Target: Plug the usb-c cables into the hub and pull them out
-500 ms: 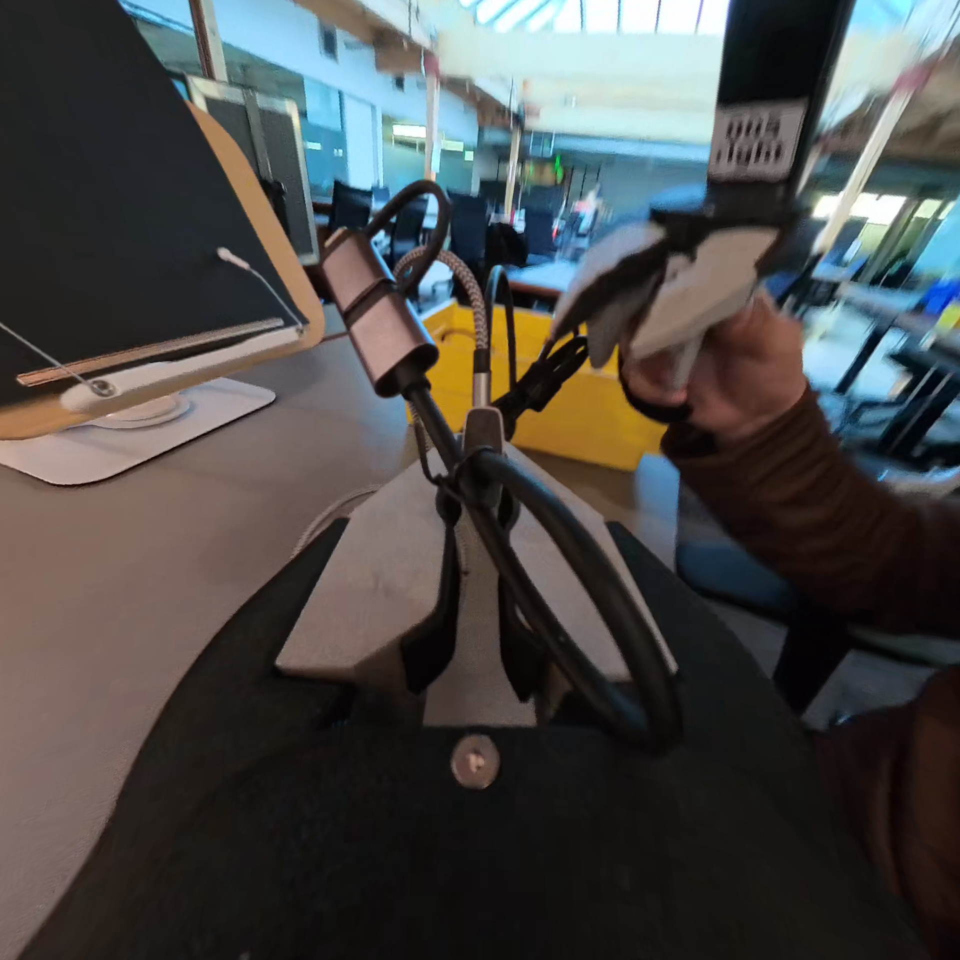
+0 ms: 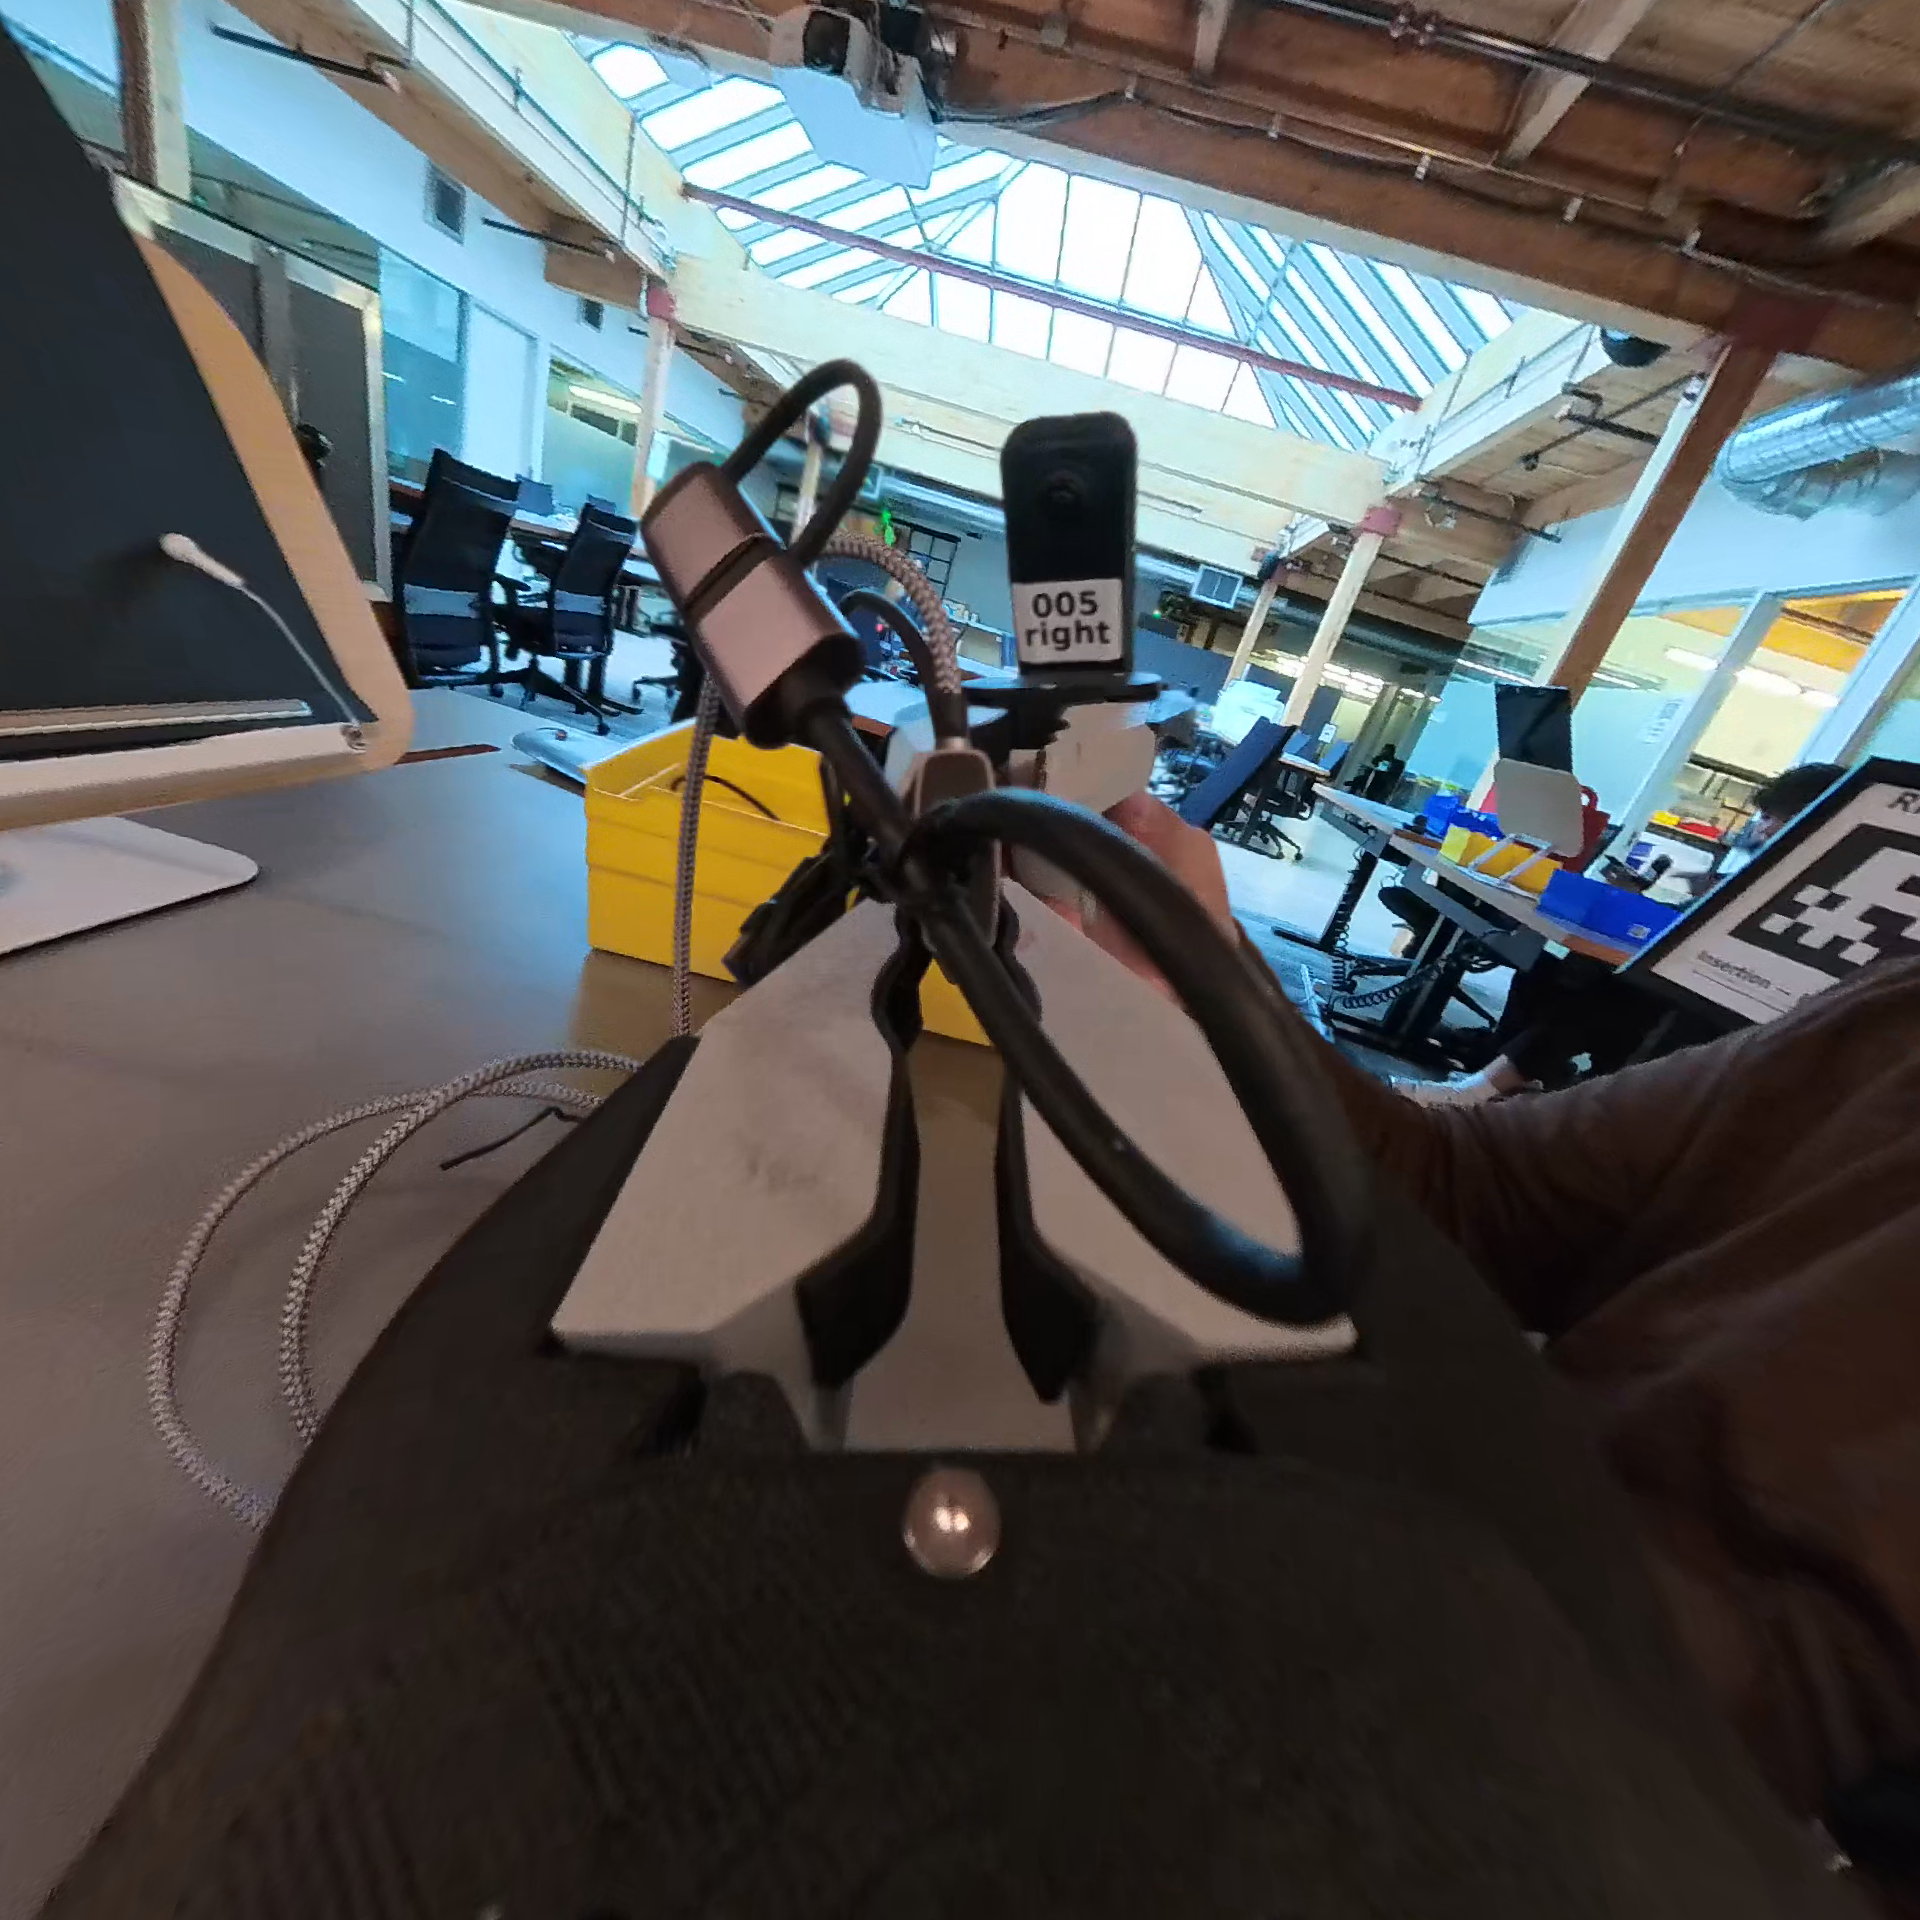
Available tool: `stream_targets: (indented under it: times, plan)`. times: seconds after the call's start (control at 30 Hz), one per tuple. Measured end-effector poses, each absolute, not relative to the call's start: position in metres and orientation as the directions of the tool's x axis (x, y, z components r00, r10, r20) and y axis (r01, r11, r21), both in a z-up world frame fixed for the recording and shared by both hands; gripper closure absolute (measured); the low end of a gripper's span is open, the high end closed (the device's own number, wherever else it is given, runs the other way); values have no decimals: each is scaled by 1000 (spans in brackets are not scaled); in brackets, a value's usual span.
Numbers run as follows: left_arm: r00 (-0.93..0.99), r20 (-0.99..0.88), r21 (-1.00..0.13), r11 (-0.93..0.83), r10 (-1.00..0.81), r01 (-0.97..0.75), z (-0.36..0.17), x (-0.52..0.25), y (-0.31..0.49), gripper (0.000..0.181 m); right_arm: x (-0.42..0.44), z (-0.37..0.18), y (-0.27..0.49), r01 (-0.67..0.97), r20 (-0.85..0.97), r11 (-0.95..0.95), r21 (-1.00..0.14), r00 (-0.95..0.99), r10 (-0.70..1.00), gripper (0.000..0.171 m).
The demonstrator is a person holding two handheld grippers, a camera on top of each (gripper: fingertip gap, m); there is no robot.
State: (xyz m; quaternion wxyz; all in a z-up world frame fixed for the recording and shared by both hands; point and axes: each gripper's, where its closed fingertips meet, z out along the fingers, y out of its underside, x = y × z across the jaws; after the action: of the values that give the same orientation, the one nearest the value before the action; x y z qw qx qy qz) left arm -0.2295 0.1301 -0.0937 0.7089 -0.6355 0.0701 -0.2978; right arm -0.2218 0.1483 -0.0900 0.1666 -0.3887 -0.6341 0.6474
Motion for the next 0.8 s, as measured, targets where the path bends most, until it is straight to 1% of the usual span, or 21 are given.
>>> stream_targets:
  times: [0.03,0.07,0.13,0.23,0.27,0.33,0.37,0.47,0.5,0.53,0.6,0.67,0.8]
  plan:
    - [807,281,-942,12,-519,335,-94,-226,131,173,-221,-90,146,273,-286,-134,-953,-656,698,150]
    - [800,285,-940,10,-527,341,-94,-224,131,173,-219,-90,142,269,-277,-121,-955,-675,683,157]
    - [783,301,-932,5,-544,362,-94,-219,132,174,-220,-95,138,266,-238,-71,-961,-672,701,164]
    - [767,325,-920,2,-554,391,-97,-220,135,176,-222,-99,141,246,-166,-4,-969,-641,749,164]
    - [758,337,-915,-3,-559,404,-98,-221,135,178,-223,-101,142,249,-150,16,-968,-629,763,164]
    - [753,368,-904,-22,-545,426,-104,-224,140,175,-228,-109,148,280,-105,71,-957,-566,818,164]
    - [766,376,-907,-36,-521,420,-111,-227,143,174,-231,-116,152,309,-61,119,-944,-515,855,163]
    - [821,359,-925,-54,-443,376,-130,-240,152,172,-241,-134,163,384,166,307,-871,-359,918,162]
    - [834,356,-928,-52,-423,369,-134,-244,154,171,-243,-138,165,404,232,354,-843,-320,919,165]
    - [841,358,-928,-52,-406,370,-136,-248,155,171,-245,-141,166,414,295,397,-819,-290,910,171]
    - [851,375,-923,-62,-369,380,-140,-256,157,175,-248,-139,166,401,387,456,-795,-245,889,171]
    - [858,388,-920,-83,-335,383,-147,-262,158,174,-249,-139,159,388,399,471,-792,-253,881,171]
    - [862,357,-933,-95,-359,347,-154,-253,161,177,-251,-145,155,394,378,463,-794,-278,883,171]
